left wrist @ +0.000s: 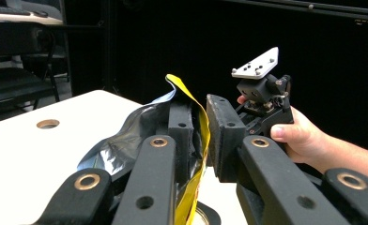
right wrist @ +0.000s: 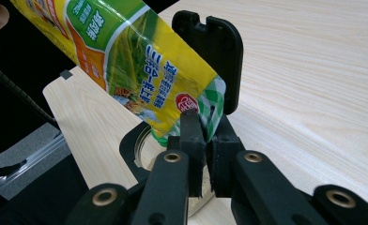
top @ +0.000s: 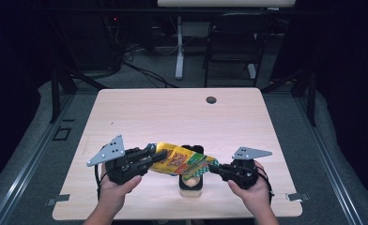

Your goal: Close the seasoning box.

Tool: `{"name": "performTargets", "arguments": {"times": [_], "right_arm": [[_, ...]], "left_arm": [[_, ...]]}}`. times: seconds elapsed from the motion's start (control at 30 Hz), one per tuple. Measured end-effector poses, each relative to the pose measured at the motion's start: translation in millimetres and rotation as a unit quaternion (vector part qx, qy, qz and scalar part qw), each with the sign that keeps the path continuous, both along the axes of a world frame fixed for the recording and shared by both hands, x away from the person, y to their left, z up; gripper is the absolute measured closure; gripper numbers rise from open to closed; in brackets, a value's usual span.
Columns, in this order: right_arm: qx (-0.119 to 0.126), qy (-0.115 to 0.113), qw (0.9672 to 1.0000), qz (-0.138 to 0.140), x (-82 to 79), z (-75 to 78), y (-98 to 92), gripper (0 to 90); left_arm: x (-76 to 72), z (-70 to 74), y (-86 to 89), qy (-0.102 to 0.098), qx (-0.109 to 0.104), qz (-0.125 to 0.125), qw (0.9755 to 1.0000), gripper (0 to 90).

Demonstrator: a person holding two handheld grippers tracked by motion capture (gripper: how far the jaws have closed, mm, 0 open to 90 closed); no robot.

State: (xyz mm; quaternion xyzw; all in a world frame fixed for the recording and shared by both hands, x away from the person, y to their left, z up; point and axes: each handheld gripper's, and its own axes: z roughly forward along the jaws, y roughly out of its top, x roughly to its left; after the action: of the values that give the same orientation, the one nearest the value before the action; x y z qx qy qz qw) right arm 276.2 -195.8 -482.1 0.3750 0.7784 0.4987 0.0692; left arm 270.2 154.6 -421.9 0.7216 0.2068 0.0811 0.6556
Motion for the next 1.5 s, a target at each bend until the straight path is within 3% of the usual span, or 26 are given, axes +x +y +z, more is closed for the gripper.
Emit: {"name": "performTargets", "arguments": {"times": [0.73,1.5], "right_arm": [[0.011,-0.021,0.9997,0.004,-6.3,14.1,-2.5,86.7],[0.019,-0.041,0.999,0.007,-10.1,19.7,9.2,85.7]], "left_arm": [[2.0,-5.3,10.2,0.006,-0.01,0.014,0.9998,80.9],[2.8,-19.0,30.6,0.019,-0.001,0.029,0.9994,80.8]]}}
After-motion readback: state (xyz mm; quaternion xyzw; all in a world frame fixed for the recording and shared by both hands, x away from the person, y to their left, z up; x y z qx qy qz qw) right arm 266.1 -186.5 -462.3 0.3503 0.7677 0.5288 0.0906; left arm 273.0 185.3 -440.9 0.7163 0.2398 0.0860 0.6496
